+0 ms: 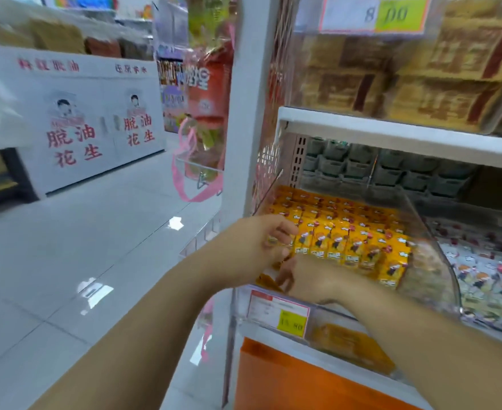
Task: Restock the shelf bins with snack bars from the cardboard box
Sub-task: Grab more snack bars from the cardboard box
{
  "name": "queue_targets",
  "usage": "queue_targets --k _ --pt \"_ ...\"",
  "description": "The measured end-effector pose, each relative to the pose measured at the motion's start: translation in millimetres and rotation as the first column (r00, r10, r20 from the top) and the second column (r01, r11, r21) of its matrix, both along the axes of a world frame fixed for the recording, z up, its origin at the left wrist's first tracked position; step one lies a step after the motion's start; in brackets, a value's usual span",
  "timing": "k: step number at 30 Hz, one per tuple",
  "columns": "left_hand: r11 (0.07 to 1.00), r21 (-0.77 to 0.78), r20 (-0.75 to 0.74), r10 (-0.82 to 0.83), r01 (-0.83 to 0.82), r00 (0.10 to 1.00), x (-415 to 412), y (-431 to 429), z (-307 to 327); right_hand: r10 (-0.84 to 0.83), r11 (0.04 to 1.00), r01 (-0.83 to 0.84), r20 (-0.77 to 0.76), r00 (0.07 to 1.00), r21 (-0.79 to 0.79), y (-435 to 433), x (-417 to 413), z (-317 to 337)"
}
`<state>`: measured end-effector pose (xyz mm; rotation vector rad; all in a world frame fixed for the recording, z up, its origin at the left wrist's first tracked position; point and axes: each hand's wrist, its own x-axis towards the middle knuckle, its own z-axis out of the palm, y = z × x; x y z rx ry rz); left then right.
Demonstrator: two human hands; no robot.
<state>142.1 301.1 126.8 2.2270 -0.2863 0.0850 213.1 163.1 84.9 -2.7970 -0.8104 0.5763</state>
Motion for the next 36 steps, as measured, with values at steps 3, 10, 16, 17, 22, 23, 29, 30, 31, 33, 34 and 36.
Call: queue_targets --k 3,10,16,17,22,23,29,30,31,33,34,36 --pt "0.999 -0.043 -0.025 0.012 -0.013 1.0 0.5 0.2 0.8 -0.021 0.994 0.017 0.041 0.999 0.107 -5.6 0.8 4.7" --pt "0.97 -0.183 -0.089 0.143 -0.157 0.986 7.4 -26.4 8.4 -0.296 0.784 0.127 0.186 0.937 0.608 -62.5 -13.5 48.6" --pt "0.899 -0.428 0.015 0.111 -0.094 0.994 15.5 -68.9 24.0 -0.267 0.699 -0.055 0.331 0.905 0.713 -89.3 -44.3 69.2" --pt "0.889 -0.449 0.027 0.112 -0.088 0.993 18.2 -71.3 24.8 -0.263 0.676 -0.056 0.311 0.913 0.735 -94.9 -45.0 71.9" --pt "0.726 -0.683 -0.084 -0.183 0.077 0.98 20.1 -73.4 26.1 -0.163 0.595 0.02 0.096 0.982 0.803 -122.2 -43.9 78.3" --pt "0.704 -0.704 -0.095 -0.224 0.093 0.97 20.5 -74.7 25.0 -0.167 0.585 0.036 0.077 0.983 0.81 -125.4 -42.8 77.2" --pt "0.83 -0.553 -0.054 -0.127 0.076 0.99 30.1 -89.1 14.4 -0.246 0.685 0.019 0.207 0.947 0.728 -126.5 -35.8 65.2" --pt "0.857 -0.508 -0.037 -0.117 0.082 0.992 32.2 -89.5 12.0 -0.241 0.713 0.001 0.243 0.94 0.701 -128.7 -33.2 66.0" --pt "0.883 -0.462 -0.026 -0.109 0.084 0.994 35.2 -89.0 8.8 -0.249 0.736 -0.006 0.279 0.927 0.677 -133.2 -29.4 68.1" --pt "0.946 -0.321 -0.025 -0.051 0.04 0.998 42.0 -88.3 -0.1 -0.32 0.778 0.04 0.341 0.884 0.627 -149.3 -20.9 73.3" --pt "0.974 -0.226 -0.038 -0.017 0.008 0.999 44.9 -88.9 -3.9 -0.358 0.799 0.085 0.356 0.863 0.595 -158.7 -17.8 74.5" --pt "0.997 -0.08 -0.097 -0.006 -0.002 0.995 52.6 -92.6 -9.5 -0.385 0.849 0.16 0.382 0.84 0.504 -174.0 -15.0 70.4"
